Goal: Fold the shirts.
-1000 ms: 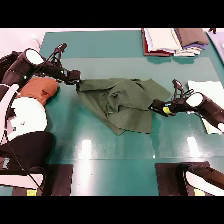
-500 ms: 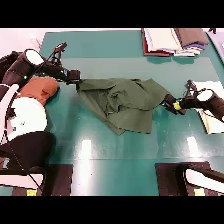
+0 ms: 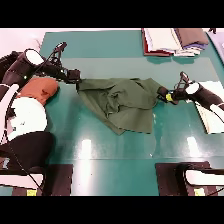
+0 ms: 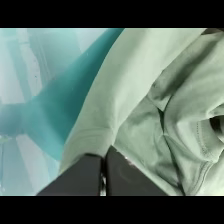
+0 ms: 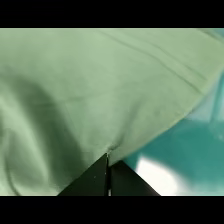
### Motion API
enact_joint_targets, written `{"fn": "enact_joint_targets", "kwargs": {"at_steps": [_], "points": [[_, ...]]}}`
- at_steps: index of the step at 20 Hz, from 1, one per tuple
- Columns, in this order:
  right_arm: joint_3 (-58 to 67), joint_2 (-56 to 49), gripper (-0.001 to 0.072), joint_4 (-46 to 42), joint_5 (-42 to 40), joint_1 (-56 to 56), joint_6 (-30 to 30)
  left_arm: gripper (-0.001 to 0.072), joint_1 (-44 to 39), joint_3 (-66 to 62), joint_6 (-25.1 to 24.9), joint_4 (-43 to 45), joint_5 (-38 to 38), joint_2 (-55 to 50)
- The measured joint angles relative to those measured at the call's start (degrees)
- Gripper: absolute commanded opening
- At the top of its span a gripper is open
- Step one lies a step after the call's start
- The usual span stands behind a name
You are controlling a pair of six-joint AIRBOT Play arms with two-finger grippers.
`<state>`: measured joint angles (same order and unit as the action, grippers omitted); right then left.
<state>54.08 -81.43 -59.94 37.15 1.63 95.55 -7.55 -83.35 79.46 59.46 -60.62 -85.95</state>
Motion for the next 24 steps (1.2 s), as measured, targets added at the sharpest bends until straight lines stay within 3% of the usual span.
{"fn": "enact_joint_targets", "kwargs": {"at_steps": [4,9,17,24], "points": [[6.64,3.69,0.0017,-0.09,2.84,0.20,-8.00,0.0023,0.00,-4.76,1.31,4.83,0.33,2.10],[21.94,16.20,0.0017,-0.15,9.51,4.00,-14.51,0.0023,0.00,-18.43,2.58,12.28,1.09,10.29],[46.58,31.17,0.0017,0.02,19.28,14.19,-17.11,0.0023,0.00,-32.44,2.73,16.70,3.37,27.58],[60.46,26.84,0.0016,0.28,29.70,15.06,-16.87,0.0023,0.00,-29.05,2.54,17.99,1.03,31.95]]}}
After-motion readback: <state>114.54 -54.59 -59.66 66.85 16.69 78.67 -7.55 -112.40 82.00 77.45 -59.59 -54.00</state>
